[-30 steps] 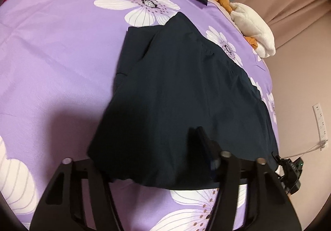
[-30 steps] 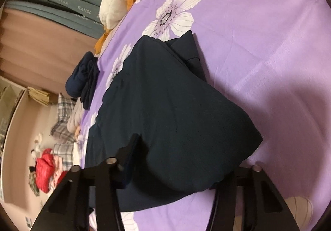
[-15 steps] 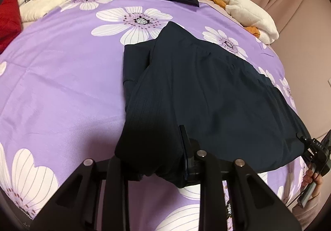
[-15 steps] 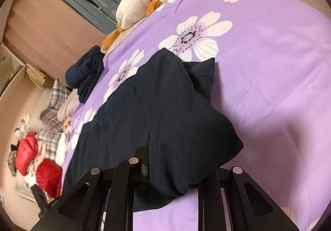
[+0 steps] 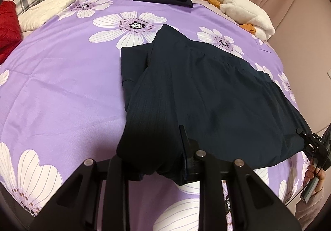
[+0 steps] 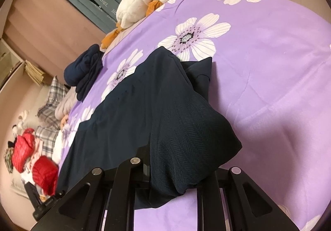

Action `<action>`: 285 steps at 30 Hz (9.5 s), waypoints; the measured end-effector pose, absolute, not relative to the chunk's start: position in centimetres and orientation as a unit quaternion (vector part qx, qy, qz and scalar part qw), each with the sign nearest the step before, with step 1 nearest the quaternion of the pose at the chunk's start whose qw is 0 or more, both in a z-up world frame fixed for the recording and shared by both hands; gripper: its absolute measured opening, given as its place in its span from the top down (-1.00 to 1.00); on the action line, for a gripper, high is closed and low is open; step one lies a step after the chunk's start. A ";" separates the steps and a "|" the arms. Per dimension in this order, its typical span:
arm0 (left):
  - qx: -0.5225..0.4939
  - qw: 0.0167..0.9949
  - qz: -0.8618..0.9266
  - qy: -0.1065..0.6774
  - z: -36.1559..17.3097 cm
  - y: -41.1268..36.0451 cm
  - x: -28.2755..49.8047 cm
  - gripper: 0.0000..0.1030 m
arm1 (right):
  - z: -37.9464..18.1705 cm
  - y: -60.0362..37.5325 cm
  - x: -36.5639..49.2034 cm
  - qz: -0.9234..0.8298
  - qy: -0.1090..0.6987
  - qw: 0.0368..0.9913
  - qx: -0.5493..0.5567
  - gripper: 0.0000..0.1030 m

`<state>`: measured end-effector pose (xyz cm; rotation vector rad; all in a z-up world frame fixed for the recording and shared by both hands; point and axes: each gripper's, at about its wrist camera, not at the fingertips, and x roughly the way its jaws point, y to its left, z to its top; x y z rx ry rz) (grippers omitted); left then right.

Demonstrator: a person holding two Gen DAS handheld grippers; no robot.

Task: Fold large clothes

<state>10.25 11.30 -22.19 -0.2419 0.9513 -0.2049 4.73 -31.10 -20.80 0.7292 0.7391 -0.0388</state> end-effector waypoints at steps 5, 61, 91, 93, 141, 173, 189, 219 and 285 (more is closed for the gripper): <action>-0.114 0.877 -0.098 0.455 -22.2 11.2 10.2 0.52 | -20.8 -31.0 4.7 -0.020 0.354 0.867 0.349 0.64; -0.090 0.884 -0.105 0.446 -21.0 9.9 9.0 0.53 | -21.0 -30.9 4.0 -0.018 0.355 0.867 0.349 0.64; -0.082 0.885 -0.109 0.445 -20.9 10.3 8.9 0.53 | -21.2 -31.1 3.3 -0.018 0.356 0.865 0.353 0.64; -0.082 0.885 -0.109 0.445 -20.9 10.3 8.9 0.53 | -21.2 -31.1 3.4 -0.018 0.356 0.865 0.354 0.64; -0.077 0.886 -0.110 0.444 -20.8 10.0 8.6 0.53 | -21.3 -31.0 2.7 -0.018 0.357 0.865 0.352 0.64; -0.074 0.886 -0.112 0.444 -20.5 9.7 7.9 0.53 | -21.3 -31.1 2.7 -0.020 0.358 0.864 0.353 0.64; -0.111 0.865 -0.079 0.482 -22.8 11.7 8.1 0.07 | -22.7 -32.6 1.2 -0.033 0.378 0.837 0.394 0.39; -0.051 0.894 -0.088 0.436 -19.0 7.6 9.6 -0.49 | -16.2 -26.4 3.6 -0.071 0.373 0.910 0.168 0.03; 0.012 0.877 -0.038 0.479 -23.8 9.0 12.5 -0.60 | -19.9 -32.0 4.2 -0.183 0.422 0.876 0.148 -0.02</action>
